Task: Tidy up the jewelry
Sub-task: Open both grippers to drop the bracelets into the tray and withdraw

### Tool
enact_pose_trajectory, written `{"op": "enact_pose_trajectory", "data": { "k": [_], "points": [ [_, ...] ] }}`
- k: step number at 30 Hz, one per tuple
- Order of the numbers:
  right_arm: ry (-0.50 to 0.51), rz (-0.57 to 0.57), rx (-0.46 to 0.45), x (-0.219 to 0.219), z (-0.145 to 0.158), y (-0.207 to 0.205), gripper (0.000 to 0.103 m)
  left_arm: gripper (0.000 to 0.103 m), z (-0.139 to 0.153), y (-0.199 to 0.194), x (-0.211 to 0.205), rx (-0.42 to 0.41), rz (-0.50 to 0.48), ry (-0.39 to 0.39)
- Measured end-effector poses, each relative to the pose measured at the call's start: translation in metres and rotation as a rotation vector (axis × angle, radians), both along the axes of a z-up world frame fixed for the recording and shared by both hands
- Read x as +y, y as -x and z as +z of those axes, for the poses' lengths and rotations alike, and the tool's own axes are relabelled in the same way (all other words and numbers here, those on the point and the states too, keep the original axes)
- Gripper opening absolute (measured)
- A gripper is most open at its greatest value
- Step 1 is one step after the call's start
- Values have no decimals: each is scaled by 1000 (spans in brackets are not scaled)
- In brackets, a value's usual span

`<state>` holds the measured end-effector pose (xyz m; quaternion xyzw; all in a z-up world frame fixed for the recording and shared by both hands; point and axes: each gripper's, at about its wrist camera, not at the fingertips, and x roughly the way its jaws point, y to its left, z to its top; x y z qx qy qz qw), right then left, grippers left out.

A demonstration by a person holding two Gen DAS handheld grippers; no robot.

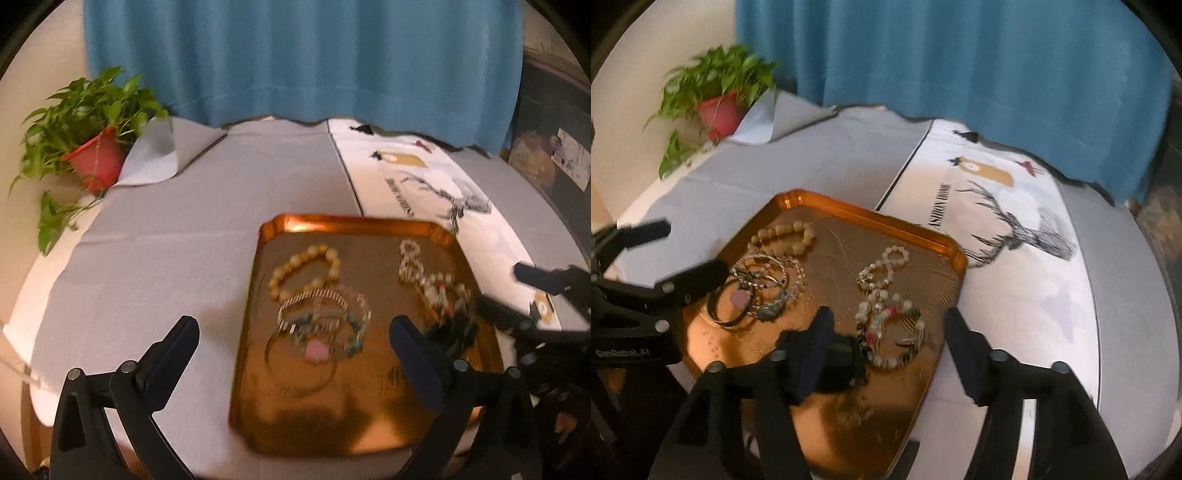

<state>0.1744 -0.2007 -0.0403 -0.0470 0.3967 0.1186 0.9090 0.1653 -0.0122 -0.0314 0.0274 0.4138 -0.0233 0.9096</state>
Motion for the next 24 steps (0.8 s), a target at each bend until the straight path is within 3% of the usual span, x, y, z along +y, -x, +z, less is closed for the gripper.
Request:
{"op": "enact_pose_trajectory", "data": {
  "k": [7,12,24],
  "points": [
    [-2,-57,-74,-2,20,78,77,102,13,72,7,-17,26,31],
    [66,-42,-80,8,8,123,80,102,19,121,4,-39,29,27],
    [48,-33,-100,10,16,172,81,102,37,168,-7,-110,40,-13]
  ]
}}
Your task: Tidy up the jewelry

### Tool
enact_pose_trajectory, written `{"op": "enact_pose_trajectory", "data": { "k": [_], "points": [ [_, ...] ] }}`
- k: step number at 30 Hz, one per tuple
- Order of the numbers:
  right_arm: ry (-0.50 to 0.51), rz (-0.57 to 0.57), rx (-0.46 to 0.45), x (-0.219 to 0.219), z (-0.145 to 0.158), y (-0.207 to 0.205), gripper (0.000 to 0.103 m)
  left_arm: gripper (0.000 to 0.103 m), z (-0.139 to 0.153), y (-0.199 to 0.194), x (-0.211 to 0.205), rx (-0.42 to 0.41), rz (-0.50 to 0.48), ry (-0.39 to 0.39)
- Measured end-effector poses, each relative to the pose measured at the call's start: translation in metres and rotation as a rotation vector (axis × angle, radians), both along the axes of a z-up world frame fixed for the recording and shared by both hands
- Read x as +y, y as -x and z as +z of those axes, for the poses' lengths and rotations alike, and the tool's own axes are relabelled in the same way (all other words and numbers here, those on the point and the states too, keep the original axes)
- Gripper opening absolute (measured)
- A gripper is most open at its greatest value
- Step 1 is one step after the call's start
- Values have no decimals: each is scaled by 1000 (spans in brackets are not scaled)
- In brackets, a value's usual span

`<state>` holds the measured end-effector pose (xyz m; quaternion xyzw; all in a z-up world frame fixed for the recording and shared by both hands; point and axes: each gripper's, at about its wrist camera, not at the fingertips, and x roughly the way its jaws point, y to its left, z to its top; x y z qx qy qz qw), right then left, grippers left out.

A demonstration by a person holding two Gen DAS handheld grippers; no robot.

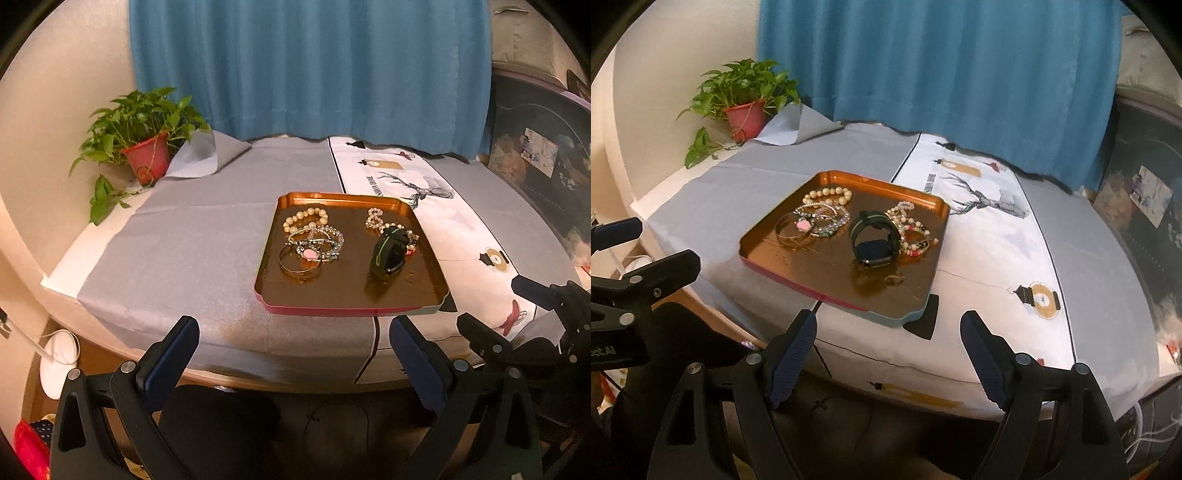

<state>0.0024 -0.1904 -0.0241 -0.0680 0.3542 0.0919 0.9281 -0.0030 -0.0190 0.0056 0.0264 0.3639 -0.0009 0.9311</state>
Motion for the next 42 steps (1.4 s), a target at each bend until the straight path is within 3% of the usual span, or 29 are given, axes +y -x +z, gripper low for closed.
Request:
{"op": "enact_pose_trajectory", "data": {
  "k": [42],
  "points": [
    [-1,15,-13,-6,12,26,81,103,8,17,-5,-17,-1,-20]
  ]
}}
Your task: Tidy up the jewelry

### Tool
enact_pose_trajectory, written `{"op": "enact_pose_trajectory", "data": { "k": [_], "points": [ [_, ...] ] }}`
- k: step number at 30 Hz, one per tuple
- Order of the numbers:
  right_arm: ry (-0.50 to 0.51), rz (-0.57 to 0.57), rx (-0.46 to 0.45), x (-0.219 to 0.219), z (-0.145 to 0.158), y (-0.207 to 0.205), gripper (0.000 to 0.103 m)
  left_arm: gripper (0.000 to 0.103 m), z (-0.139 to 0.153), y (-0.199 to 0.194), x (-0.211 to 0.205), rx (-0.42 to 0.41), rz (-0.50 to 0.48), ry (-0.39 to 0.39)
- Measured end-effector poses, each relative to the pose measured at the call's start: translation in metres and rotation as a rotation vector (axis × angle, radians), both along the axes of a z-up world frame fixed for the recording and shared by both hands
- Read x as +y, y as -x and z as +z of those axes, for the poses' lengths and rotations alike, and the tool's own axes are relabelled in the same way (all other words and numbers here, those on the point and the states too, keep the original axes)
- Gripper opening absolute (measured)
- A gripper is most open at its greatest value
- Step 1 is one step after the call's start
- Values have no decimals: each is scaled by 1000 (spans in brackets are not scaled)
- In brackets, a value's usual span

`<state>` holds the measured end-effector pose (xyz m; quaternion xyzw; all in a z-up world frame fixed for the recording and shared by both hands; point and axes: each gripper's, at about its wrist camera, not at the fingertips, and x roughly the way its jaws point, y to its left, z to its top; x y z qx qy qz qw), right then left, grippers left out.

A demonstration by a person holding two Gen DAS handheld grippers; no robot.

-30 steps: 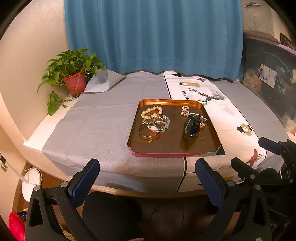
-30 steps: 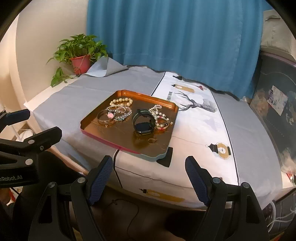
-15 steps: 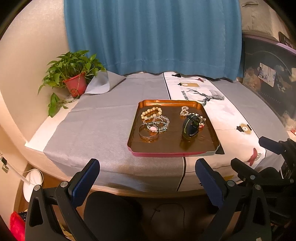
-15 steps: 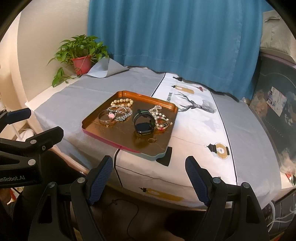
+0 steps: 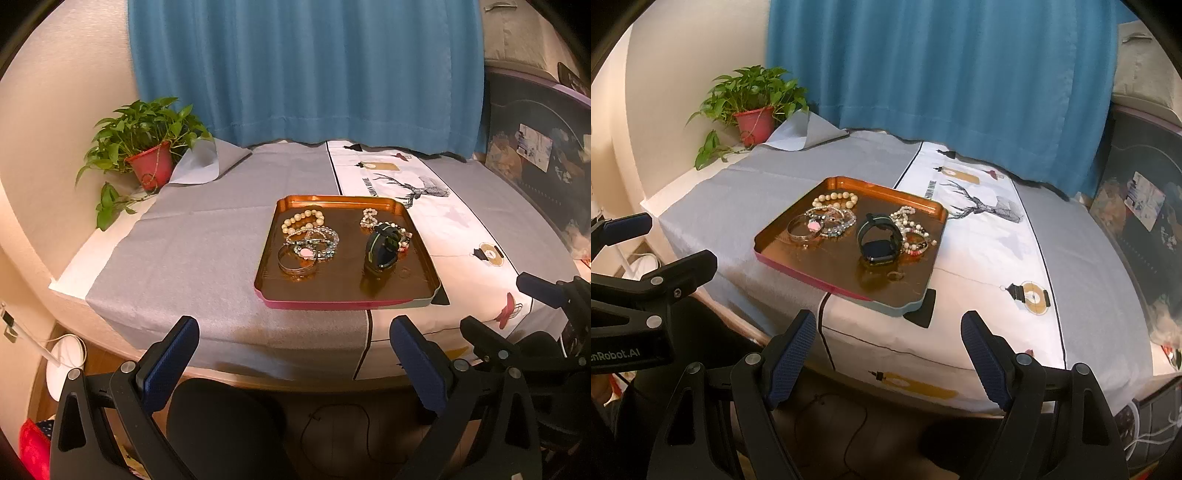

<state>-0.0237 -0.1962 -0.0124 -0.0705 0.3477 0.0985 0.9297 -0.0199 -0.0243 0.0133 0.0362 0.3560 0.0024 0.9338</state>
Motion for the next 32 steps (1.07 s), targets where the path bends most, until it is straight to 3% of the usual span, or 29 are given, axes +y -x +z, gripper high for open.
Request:
{"op": "enact_pose_trajectory", "data": {
  "k": [32],
  "points": [
    [0,5,3,-3,-4,0,81,103,-6,1,5,3,0,-3]
  ]
}}
